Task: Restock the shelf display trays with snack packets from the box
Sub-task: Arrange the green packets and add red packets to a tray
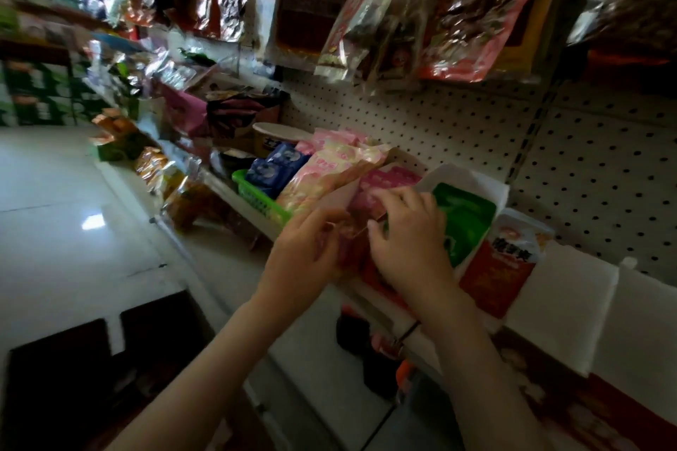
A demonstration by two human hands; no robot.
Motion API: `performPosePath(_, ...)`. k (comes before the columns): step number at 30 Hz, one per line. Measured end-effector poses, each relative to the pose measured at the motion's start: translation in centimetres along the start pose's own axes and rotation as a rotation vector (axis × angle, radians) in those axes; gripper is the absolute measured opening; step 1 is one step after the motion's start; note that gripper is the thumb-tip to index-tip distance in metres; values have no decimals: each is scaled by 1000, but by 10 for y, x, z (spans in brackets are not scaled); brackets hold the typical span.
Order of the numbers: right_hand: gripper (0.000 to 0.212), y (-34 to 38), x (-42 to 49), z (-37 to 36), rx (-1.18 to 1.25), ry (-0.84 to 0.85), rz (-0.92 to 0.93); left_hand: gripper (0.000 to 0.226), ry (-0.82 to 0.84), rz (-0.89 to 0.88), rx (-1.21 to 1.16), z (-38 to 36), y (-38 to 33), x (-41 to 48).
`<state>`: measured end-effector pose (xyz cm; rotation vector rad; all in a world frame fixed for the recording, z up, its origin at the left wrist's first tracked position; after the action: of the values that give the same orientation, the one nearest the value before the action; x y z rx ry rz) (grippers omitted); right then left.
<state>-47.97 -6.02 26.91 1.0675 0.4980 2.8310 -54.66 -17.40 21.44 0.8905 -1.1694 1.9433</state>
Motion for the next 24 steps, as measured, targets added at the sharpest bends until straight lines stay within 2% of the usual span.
performPosePath(2, 39, 27, -3, -29, 67, 7, 125, 21, -16, 96, 35, 24, 30, -32)
performPosePath(4, 40, 53, -14, -73, 157, 94, 187, 19, 19, 272, 117, 47, 72, -76)
performPosePath(7, 44, 82, -41, -150, 258, 359, 219, 20, 124, 585, 205, 75, 130, -145)
performPosePath(10, 48, 92, -76, -226, 349, 656, 166, 28, 238, 876, 257, 87, 173, -202)
performPosePath(13, 54, 90, -114, -297, 320, 949, 79, 35, 327, 1073, 279, 89, 203, -244)
performPosePath(17, 57, 74, -158, -374, 227, 1173, -83, 42, 417, 1248, 327, 84, 239, -284)
performPosePath(20, 81, 62, -187, -416, 174, 1301, -174, 46, 536, 1286, 401, 70, 263, -311)
performPosePath(22, 98, 57, -211, -440, 87, 1431, -115, 60, 724, 1255, 441, 56, 275, -333)
performPosePath(24, 106, 52, -234, -452, 17, 1536, -24, 75, 996, 1188, 498, 47, 276, -354)
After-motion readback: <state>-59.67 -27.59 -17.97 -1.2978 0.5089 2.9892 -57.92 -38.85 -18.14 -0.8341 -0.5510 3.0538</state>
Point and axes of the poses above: each hand's wrist, its own x-axis towards the middle knuckle, its own z-axis out of the back of the hand, y = z × x, the point moved 6 cm from there along x, towards the middle knuckle, and after that the axes turned 12 degrees about x, right-handed, at the moved point
